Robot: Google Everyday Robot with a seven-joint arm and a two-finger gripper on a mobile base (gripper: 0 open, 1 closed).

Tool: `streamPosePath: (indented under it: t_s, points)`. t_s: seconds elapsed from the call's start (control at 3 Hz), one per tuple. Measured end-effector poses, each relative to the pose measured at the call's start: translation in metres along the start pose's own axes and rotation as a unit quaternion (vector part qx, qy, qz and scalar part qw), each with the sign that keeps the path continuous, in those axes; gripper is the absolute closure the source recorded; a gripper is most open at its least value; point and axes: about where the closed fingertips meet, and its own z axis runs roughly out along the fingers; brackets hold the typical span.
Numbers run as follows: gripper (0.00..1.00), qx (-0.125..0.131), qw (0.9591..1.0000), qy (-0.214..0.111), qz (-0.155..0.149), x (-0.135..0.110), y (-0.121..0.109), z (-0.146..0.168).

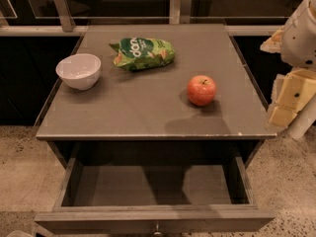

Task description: Place apple into top drawer

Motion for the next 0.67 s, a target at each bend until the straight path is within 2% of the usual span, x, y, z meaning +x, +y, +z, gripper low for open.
streamPosePath:
  t_s: [0.33,0.67]
  points:
    - [0.00,0.000,1.0000,0.000,0.000,0.0000,0.0000,0.0000]
    - [0.00,-0.013,0.9993,-0.031,-0.014,-0.0004,-0.0078,0.0100]
